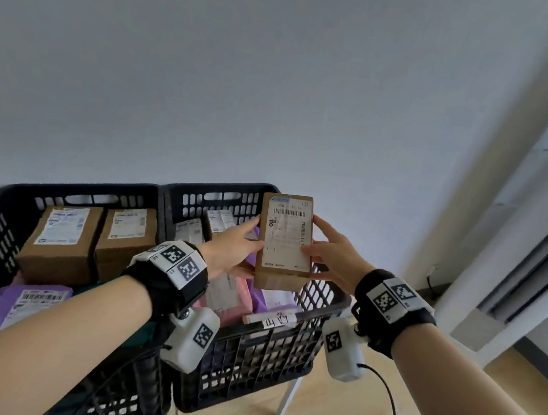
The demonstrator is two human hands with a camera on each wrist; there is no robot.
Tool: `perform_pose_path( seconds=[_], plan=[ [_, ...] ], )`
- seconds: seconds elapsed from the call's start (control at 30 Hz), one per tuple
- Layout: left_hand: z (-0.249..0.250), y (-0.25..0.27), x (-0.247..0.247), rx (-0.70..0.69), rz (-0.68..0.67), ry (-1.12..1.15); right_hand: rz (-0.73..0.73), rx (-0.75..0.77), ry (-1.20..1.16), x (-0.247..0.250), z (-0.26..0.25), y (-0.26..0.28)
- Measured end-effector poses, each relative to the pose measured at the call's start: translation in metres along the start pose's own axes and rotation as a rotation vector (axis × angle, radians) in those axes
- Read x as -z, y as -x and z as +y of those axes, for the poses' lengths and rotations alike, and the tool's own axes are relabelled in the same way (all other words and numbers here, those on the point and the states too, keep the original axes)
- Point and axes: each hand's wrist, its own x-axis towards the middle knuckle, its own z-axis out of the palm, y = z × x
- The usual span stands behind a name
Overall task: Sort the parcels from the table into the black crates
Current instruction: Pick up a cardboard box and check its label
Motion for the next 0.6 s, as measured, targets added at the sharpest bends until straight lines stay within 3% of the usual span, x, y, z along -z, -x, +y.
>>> perform_pose_path(
  seconds=[0.13, 0.37, 0.6],
  plan=[
    [0.017, -0.034, -0.004, 0.044, 0.088, 0.083, -0.096, 0.017, 0.042, 0.026, -0.015, -0.048],
    [0.044, -0.083, -0.006, 0.11, 0.221, 0.026, -0.239, 0.001, 0.05, 0.052, -0.028, -0.114],
    [0.037, -0.132, 0.008, 0.189, 0.287, 0.018, -0.243, 0.059, 0.04, 0.047, -0.019, -0.171]
  ],
)
